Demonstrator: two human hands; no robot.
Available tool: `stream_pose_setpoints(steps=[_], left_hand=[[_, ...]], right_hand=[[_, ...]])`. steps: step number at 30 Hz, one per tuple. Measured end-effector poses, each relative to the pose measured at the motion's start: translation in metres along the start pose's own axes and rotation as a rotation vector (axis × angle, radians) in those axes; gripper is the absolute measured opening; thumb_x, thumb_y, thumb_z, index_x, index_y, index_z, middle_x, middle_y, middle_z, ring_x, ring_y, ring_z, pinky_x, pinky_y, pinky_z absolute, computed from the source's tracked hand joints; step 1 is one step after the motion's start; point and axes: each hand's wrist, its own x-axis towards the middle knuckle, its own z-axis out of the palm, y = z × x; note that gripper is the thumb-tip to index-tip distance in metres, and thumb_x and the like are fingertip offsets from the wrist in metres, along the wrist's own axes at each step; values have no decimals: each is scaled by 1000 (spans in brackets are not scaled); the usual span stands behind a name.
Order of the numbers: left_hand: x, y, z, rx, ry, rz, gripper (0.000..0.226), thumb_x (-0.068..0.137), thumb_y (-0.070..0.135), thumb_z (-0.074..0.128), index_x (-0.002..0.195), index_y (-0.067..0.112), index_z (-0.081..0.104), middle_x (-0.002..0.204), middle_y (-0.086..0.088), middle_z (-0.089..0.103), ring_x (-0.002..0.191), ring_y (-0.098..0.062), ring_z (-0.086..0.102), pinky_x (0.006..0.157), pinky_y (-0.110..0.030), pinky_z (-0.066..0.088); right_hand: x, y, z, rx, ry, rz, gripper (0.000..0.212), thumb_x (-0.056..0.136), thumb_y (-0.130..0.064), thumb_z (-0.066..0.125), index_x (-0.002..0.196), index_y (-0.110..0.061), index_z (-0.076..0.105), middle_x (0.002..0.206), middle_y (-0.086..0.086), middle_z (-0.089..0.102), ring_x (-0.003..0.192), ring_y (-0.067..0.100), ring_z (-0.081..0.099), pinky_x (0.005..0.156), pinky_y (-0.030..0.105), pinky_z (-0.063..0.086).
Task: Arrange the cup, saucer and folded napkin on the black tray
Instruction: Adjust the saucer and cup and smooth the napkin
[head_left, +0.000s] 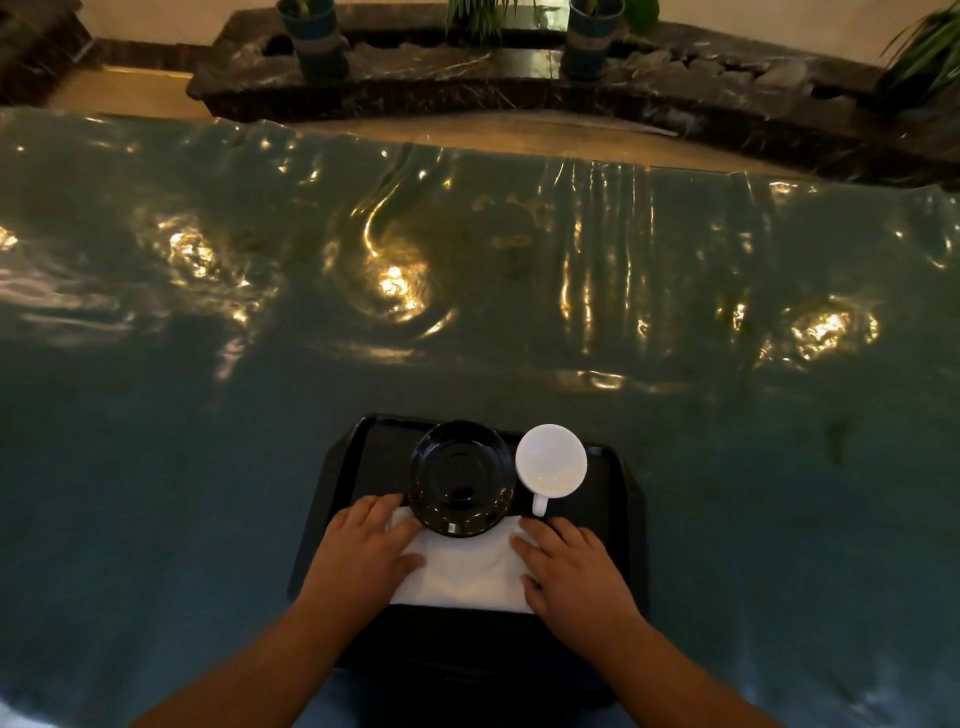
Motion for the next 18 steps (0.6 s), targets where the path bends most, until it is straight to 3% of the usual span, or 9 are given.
stream_pose_setpoints(steps=[4,7,12,16,18], left_hand=[[-9,-5,3,-53,78,8,48,81,58,54,111,25,73,123,-3,69,109,-27,62,84,-43,55],[-19,-12,10,-50,95,42,47,85,57,50,113,26,73,128,1,69,112,-24,63,89,-41,55],[-17,-13,10,-70,113,48,48,86,58,50,116,28,71,132,2,67,117,-23,63,97,-40,52],[5,7,-13,-193,224,-29,61,82,63,58,128,24,64,144,-4,58,128,-28,55,104,-47,49],[20,25,-26,-187,195,-48,78,80,72,57,141,24,55,157,-8,46,142,-31,44,116,-50,37]], right_hand=[[-5,-8,-1,54,29,31,54,81,-40,67,132,-23,64,138,2,64,118,27,62,94,43,57],[-13,-7,4,54,18,27,59,84,-44,57,139,-25,59,146,3,60,128,28,59,102,44,54],[-16,-10,3,48,-19,18,56,86,-46,52,137,-27,62,145,2,61,128,28,62,103,44,54],[4,-19,-38,205,281,27,44,90,-38,64,132,-24,65,131,-2,65,123,19,57,104,38,52],[23,-20,-60,245,420,93,46,89,-37,70,133,-23,65,131,1,64,123,21,55,106,41,51]])
